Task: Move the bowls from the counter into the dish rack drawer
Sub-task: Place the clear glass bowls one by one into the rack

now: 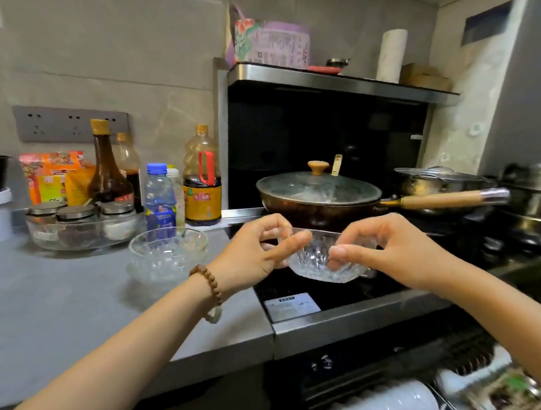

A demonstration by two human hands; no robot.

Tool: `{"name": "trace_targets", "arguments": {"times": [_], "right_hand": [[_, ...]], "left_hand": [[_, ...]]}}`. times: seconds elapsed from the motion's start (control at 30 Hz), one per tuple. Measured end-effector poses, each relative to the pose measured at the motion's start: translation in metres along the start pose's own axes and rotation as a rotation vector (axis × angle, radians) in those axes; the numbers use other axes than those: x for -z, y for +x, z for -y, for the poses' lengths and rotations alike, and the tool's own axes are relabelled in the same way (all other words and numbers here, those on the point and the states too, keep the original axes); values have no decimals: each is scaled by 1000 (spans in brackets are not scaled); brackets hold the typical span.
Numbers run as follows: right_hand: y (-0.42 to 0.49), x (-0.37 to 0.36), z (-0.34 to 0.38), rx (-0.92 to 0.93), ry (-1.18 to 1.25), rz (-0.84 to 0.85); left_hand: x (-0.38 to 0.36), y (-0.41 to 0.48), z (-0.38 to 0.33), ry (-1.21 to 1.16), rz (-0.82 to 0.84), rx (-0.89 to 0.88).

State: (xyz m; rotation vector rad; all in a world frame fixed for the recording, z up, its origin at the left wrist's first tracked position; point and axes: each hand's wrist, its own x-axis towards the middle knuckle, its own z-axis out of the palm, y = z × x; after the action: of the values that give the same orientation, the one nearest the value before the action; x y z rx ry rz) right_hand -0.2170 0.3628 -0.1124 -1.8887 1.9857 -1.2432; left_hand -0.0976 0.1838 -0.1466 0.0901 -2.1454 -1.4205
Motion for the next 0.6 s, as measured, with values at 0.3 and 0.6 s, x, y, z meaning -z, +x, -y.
{"name": "trace_targets", "arguments": {"times": [0.3,0.6], "right_hand": [[-98,36,-71,-356,175,-65],[-161,29,-142,-725,266,-53]], "left_hand": [[-130,20,46,-22,235,78],[-228,9,123,-101,387,351]]}}
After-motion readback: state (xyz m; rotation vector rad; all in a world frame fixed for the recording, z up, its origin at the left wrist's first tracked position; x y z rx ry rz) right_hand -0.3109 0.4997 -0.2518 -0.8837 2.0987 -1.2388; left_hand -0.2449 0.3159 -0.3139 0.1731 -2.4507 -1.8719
